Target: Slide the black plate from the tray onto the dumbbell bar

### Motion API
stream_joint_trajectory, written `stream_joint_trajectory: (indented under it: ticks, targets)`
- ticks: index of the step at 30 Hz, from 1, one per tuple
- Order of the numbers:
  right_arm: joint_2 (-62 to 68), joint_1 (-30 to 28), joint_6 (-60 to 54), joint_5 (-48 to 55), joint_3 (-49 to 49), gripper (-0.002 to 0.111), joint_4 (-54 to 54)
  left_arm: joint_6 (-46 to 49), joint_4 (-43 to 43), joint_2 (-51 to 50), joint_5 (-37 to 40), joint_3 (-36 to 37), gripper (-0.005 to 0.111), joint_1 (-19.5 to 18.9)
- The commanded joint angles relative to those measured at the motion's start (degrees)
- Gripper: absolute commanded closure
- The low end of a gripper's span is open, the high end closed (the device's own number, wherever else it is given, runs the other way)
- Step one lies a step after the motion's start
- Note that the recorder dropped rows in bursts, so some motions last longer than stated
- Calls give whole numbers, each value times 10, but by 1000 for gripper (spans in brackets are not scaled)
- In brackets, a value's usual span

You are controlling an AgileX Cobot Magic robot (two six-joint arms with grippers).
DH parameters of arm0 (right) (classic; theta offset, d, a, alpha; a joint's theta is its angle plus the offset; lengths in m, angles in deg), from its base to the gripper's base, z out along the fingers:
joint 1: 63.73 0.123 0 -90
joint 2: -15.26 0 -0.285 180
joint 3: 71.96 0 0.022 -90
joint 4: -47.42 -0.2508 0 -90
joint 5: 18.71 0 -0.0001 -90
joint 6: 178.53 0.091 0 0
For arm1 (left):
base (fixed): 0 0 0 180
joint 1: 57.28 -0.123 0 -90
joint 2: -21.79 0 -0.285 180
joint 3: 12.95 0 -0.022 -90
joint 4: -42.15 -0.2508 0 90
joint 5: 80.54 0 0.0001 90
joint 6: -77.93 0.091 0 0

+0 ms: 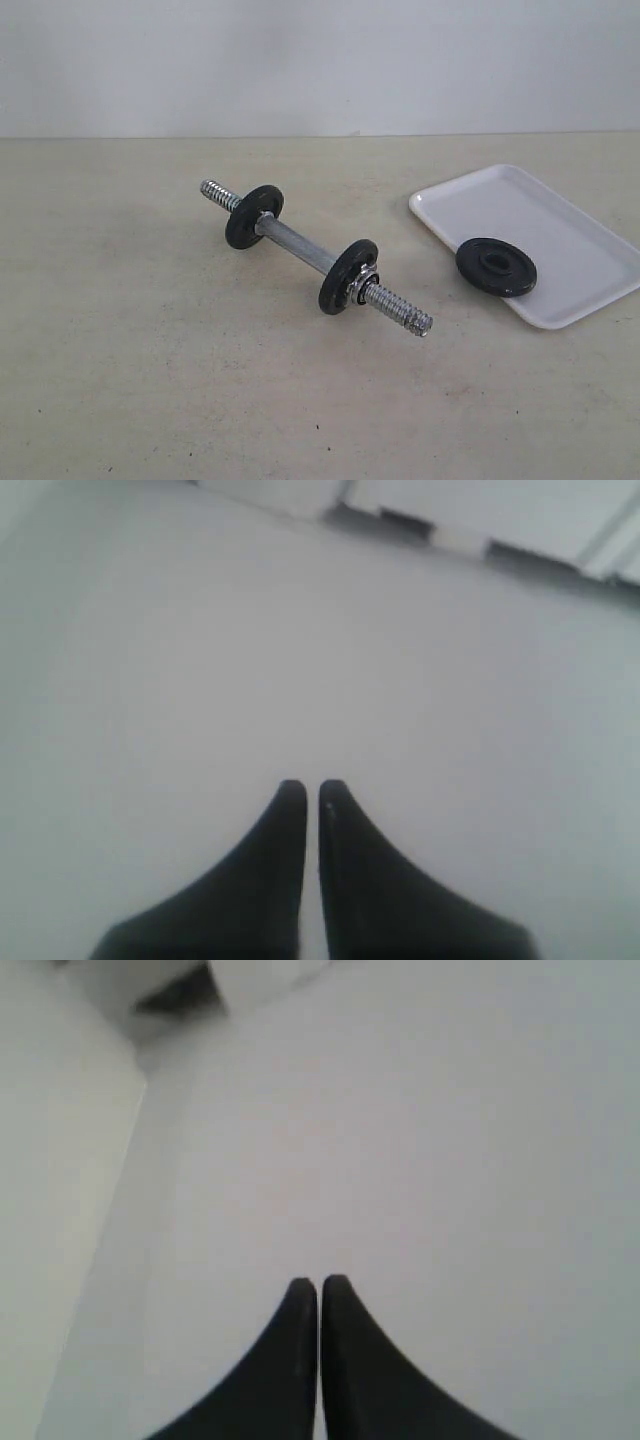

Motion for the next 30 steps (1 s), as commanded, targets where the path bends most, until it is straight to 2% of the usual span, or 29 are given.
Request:
stream_joint_trajectory:
  ticks: [1,4,7,9,12,14,18,21,24,27,30]
  targets:
    - [44,0,17,301,148,109,210,-145,-266,-33,253,-142,102,-1]
    - [120,0,41,421,244,109,225,-267,-362,-121,320,-233,102,-1]
    - [199,0,31,487,313,109,225,-403,-483,-221,327,-314,102,-1]
    - [248,0,25,531,340,109,223,-528,-631,-286,306,-358,102,-1]
    - [312,0,2,602,352,109,201,-730,-834,-394,206,-415,102,-1]
    - [354,4,-43,660,351,109,146,-762,-834,-455,117,-437,102,-1]
    - [428,48,-226,782,351,109,-11,-739,-834,-578,-31,-444,102,0]
    - [483,91,-371,839,351,109,-144,-739,-834,-647,-69,-444,102,0]
    - [526,132,-457,859,351,109,-265,-730,-834,-703,-82,-444,102,0]
    - [555,169,-493,851,351,109,-332,-719,-834,-741,-83,-444,102,0]
    - [567,189,-495,810,351,109,-348,-719,-790,-768,-87,-444,102,0]
